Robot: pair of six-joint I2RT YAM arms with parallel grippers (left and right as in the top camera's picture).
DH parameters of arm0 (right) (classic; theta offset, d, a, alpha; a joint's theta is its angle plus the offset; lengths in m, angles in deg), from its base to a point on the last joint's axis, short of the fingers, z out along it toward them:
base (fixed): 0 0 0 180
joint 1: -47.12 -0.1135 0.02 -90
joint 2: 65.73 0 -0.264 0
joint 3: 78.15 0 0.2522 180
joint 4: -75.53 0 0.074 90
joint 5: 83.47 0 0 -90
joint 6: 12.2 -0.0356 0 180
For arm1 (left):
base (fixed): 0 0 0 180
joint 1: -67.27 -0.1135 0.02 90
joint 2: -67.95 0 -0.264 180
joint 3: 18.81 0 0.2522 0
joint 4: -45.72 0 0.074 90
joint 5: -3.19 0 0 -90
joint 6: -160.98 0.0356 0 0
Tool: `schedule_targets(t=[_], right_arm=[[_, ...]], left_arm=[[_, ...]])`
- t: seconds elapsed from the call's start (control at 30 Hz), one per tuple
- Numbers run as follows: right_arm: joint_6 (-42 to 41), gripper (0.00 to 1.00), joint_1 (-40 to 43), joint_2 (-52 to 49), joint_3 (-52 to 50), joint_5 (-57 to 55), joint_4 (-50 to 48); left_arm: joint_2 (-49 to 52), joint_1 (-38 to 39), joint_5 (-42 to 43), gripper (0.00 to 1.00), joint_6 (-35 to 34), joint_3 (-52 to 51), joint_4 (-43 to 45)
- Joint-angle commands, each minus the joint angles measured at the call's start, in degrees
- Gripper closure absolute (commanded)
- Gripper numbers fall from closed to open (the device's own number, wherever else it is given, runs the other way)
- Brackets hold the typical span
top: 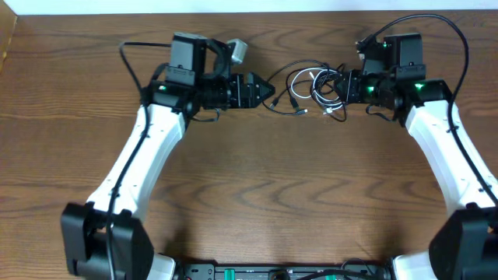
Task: Untangle cables
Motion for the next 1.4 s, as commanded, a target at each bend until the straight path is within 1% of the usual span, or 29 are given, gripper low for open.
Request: schedule_targets(t=[0.0,0.27,0.33,0.4,0.47,0.67,0.8,0.97,1.0,1.03,1.07,1.1,1.23,1.37], right_arm=[[-0.7,0.69,-0.1,-4.5,0.6,-4.7,-2.4],[-7.0,0.68,0.0,-14.8,0.6,-5.7,-15.2],[-9.8,0.69,0.3,-16.8,0.6,-8.0,-17.0],[-12.0,0.72,0.7,-18.8,0.6,-8.4,-19.2],[-13.2,0.72,1.0,-20.4,0.6,-8.3,-21.4],[-13.8,0.73,1.0,-25.1,0.6,-8.3,-27.6],[-16.2,0.73,1.1,-28.4,0.6,-8.2,-32.6],[-16.3,0.71,1.1,-29.5,0.6,-4.8,-41.0],[-16.3,0.73,1.0,-29.5,0.6,-4.7,-42.0],[-16.3,0.82,0.9,-29.5,0.6,-4.3,-43.0],[-16.9,0.94,0.9,-29.5,0.6,-3.9,-43.2],[-17.7,0.99,0.9,-29.5,0.6,-2.7,-42.8],[-17.9,0.99,1.2,-27.9,0.6,10.0,-39.8],[-14.5,0.99,1.5,-22.8,0.6,17.3,-35.1]], left_arm=[[2.0,0.0,-0.3,0.25,0.5,0.6,0.9],[3.4,-0.1,-0.4,0.26,0.6,0.6,2.6],[3.4,-0.1,-0.4,0.26,0.6,0.6,2.6],[3.4,0.0,-0.4,0.26,0.6,0.6,2.6],[3.4,0.0,-0.4,0.26,0.5,0.6,2.6],[3.4,-0.1,-0.4,0.26,0.6,0.6,2.6],[3.4,0.0,-0.3,0.26,0.5,0.6,2.5],[3.4,-0.1,-0.4,0.25,0.6,0.6,2.6],[3.4,-0.1,-0.6,0.25,0.5,0.6,2.6],[3.4,0.0,-1.4,0.25,0.5,0.6,2.5],[3.4,0.0,-1.9,0.26,0.5,0.6,2.5],[3.4,-0.1,-1.9,0.26,0.5,0.6,2.6],[3.4,-0.1,-1.9,0.26,0.5,0.6,2.9],[3.4,-0.1,-1.9,0.26,0.6,0.6,3.4]])
